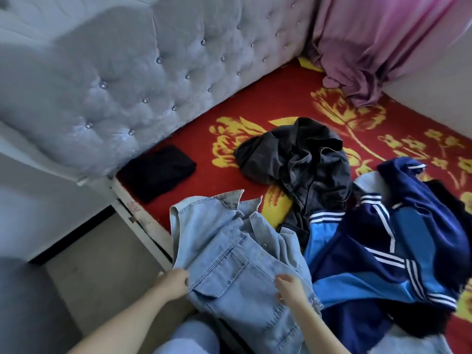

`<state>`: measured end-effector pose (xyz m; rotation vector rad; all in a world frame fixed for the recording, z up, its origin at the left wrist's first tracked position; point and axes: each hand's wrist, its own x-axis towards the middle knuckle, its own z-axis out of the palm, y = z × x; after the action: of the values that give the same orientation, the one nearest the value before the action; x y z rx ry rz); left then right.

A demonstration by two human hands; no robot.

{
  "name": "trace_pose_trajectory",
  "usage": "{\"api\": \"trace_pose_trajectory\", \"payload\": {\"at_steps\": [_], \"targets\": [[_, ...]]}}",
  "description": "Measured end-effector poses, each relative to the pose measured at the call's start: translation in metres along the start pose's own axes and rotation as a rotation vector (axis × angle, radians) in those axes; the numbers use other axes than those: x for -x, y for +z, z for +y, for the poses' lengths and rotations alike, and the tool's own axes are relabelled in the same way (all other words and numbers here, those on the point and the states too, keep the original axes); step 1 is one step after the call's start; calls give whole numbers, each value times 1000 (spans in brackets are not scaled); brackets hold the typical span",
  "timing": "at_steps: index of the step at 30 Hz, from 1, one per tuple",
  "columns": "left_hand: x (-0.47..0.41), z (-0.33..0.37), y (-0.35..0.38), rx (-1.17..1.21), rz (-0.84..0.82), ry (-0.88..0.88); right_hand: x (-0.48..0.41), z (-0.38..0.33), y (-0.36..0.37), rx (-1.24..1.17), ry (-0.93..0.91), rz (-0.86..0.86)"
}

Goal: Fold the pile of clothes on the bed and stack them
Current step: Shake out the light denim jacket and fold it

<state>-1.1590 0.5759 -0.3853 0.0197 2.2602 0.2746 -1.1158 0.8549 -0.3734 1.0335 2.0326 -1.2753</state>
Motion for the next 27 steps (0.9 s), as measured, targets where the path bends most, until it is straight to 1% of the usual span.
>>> {"api": "trace_pose_trajectory", "payload": {"at_steps": [2,3,5,7,10,12,14,17,19,21,23,25,26,27], "targets": [[-12,-9,1,71,-30,-51,-6,-5,7,37,22,13],[-19,-12,-1,105,-17,-63,-8,-9,9,56,21,29],[-31,-10,-18,152,61,-48,-13,-21,11,105,6,43],[-51,-4,-43,107,138,-4,-26,-41,11,148,-4,91],[-92,5,-83,34,197,31,-57,-73,15,184,-36,153],[-120,14,-106,6,200,61,-82,-95,23,136,-22,166],[-150,20,-121,-37,195,82,-108,-116,34,164,-26,184],[-189,23,-133,-77,177,59,-141,-142,46,321,-9,202],[-211,23,-132,-59,125,15,-160,-148,49,468,21,201],[-226,23,-128,39,37,-53,-177,-151,48,562,77,165],[-233,18,-123,196,-4,-131,-188,-146,49,516,165,53],[-233,12,-118,301,-4,-188,-185,-138,54,442,240,-74],[-230,10,-117,326,-2,-192,-179,-133,57,472,246,-93],[-226,7,-115,364,-2,-170,-171,-127,60,534,232,-75]]}}
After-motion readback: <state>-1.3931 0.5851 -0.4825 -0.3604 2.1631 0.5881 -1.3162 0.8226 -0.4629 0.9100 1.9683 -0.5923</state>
